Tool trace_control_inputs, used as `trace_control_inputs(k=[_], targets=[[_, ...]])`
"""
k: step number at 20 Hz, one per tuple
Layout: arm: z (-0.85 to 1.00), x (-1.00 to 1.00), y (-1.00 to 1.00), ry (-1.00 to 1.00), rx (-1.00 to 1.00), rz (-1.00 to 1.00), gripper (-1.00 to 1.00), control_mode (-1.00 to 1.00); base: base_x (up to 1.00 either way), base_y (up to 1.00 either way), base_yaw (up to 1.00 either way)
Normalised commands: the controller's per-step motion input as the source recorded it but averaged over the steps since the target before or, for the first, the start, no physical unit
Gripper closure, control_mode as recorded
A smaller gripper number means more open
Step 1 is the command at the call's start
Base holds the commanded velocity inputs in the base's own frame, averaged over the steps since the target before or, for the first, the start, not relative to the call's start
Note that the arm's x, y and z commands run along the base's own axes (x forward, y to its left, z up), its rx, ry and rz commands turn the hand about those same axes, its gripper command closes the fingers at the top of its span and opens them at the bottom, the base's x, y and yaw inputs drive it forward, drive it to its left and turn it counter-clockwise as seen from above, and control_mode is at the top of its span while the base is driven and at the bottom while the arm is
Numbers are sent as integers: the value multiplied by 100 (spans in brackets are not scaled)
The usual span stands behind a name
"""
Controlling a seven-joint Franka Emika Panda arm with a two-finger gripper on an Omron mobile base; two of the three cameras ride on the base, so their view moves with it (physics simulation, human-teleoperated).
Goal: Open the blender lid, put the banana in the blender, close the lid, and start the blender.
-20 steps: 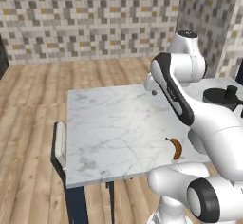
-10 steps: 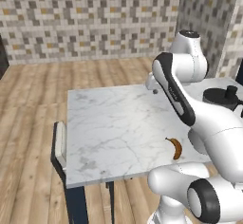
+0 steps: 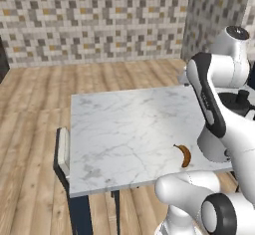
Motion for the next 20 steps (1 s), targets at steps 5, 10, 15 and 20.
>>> trace_control_inputs(k=[5,10,15,20], targets=[[7,-24,-82,0,0,-15,-100,-100,0,0,0],[-2,-18,-64,0,0,-11,-100,-100,0,0,0],[-9,-12,-67,0,0,-12,-100,-100,0,0,0],[-29,1,-55,4,0,-11,-100,-100,0,0,0]])
